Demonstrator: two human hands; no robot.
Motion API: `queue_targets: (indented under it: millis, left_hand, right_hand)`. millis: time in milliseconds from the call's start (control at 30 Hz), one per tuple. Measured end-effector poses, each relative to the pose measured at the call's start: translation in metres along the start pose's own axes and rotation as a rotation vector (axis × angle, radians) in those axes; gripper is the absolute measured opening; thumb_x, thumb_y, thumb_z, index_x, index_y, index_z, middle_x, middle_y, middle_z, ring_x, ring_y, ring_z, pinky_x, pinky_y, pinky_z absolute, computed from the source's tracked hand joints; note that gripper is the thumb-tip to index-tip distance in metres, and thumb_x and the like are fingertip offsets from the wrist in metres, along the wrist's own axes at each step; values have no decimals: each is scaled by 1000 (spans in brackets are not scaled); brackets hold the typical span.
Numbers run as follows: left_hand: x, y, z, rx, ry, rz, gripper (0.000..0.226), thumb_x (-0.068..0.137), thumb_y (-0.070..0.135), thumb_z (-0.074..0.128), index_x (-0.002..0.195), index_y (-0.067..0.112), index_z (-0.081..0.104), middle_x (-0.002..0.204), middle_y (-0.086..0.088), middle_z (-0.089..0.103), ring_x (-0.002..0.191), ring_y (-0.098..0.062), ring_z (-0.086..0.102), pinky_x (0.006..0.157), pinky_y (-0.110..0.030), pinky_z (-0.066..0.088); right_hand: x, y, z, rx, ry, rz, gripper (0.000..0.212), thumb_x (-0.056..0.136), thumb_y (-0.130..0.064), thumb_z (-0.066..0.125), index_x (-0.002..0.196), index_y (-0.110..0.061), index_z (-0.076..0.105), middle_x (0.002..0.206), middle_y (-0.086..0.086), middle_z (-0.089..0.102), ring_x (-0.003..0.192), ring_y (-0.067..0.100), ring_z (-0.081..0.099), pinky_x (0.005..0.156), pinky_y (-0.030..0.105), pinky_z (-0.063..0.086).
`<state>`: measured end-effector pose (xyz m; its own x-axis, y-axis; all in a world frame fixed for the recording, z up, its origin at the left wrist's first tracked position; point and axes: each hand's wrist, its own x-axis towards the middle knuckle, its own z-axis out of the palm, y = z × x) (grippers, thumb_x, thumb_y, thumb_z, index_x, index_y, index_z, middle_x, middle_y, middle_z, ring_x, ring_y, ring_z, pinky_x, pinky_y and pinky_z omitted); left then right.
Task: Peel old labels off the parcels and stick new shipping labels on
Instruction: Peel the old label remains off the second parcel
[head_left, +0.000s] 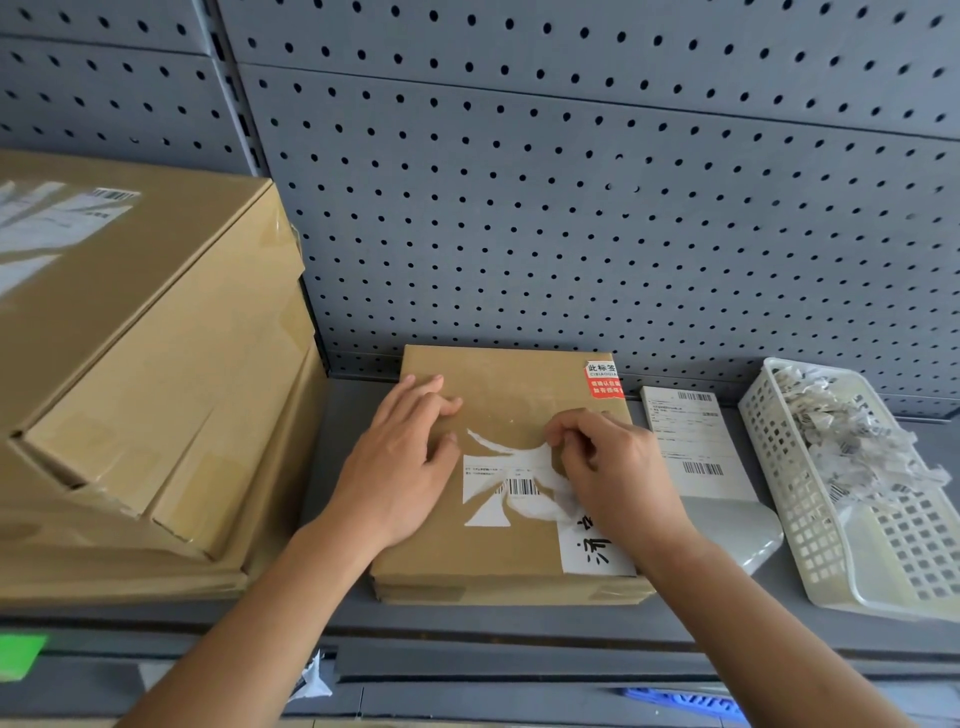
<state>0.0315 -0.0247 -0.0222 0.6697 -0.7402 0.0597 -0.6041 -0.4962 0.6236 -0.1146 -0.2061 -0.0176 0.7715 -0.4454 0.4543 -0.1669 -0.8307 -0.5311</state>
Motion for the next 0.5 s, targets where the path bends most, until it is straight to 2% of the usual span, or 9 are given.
queue_targets:
  millis: [100, 200, 400, 500]
  left_hand:
    - [0, 0, 1, -2, 5, 2, 36, 105, 32, 43, 141, 34, 46, 161, 26, 20, 150, 9, -5, 121, -39, 23]
    - [1, -1, 0, 0, 6, 2, 36, 105, 33, 42, 141, 34, 46, 161, 26, 20, 149, 9, -5, 120, -41, 26]
    - [0, 0, 0, 5, 6, 0, 36, 105, 33, 42, 140, 35, 46, 161, 27, 19, 149, 10, -5, 119, -41, 27]
    - [1, 0, 0, 2, 3, 0, 36, 105, 34, 42, 141, 35, 46, 161, 26, 19, 149, 10, -5, 120, -40, 25]
  right_hand:
    - [0, 1, -3, 38, -16, 22, 29, 83, 10, 58, 84, -16, 70, 73, -17, 63, 66, 0, 57, 63, 10, 43]
    - [1, 2, -3, 25, 40, 59, 28, 85, 11, 59, 88, -14, 72, 73, -18, 63, 67, -7, 56, 65, 4, 39]
    - [-1, -2, -4, 43, -19, -1, 28, 84, 10, 59, 86, -15, 71, 76, -16, 64, 68, 0, 59, 65, 16, 47]
    - [1, -1, -5, 32, 3, 33, 25, 85, 9, 61, 90, -13, 72, 81, -15, 65, 69, -11, 55, 67, 3, 39]
